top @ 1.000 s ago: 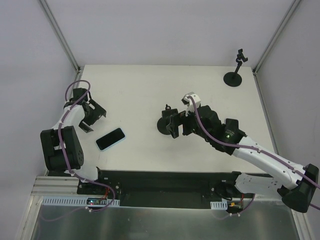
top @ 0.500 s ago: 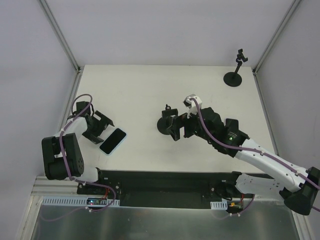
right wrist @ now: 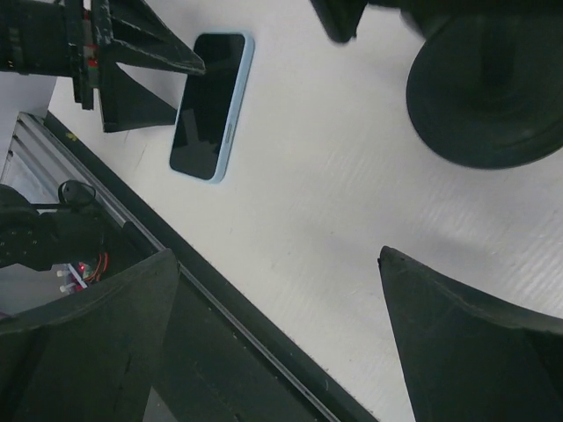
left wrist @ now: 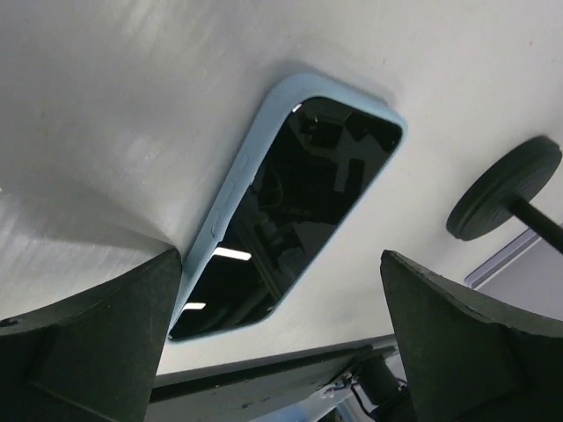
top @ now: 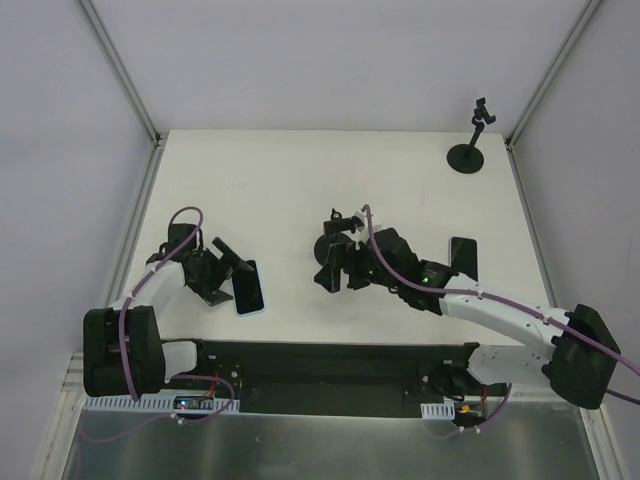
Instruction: Place the phone on the phone stand
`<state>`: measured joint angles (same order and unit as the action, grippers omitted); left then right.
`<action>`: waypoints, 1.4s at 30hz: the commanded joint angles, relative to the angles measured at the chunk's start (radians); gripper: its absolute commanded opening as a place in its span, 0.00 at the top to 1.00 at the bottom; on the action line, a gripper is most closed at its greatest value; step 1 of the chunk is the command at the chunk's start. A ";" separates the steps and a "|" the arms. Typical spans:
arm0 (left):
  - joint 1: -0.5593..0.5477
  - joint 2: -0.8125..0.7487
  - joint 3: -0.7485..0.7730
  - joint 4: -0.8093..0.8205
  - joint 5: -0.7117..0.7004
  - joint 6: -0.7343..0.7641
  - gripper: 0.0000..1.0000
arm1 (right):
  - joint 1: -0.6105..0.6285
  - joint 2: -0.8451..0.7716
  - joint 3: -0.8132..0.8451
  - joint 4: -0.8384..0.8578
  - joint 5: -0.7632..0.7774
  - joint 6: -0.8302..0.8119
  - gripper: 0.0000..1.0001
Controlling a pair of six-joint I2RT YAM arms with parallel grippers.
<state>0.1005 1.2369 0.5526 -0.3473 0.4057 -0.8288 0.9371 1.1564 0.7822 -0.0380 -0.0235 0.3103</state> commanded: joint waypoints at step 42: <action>-0.001 -0.255 0.445 -0.380 -0.877 -0.104 0.01 | 0.422 1.178 1.287 -0.553 0.576 0.003 0.04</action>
<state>0.0929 1.0035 0.9771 -0.6903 -0.4294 -0.9108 1.3510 2.2841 1.9930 -0.5411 0.5026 0.3233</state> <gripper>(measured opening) 0.990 0.964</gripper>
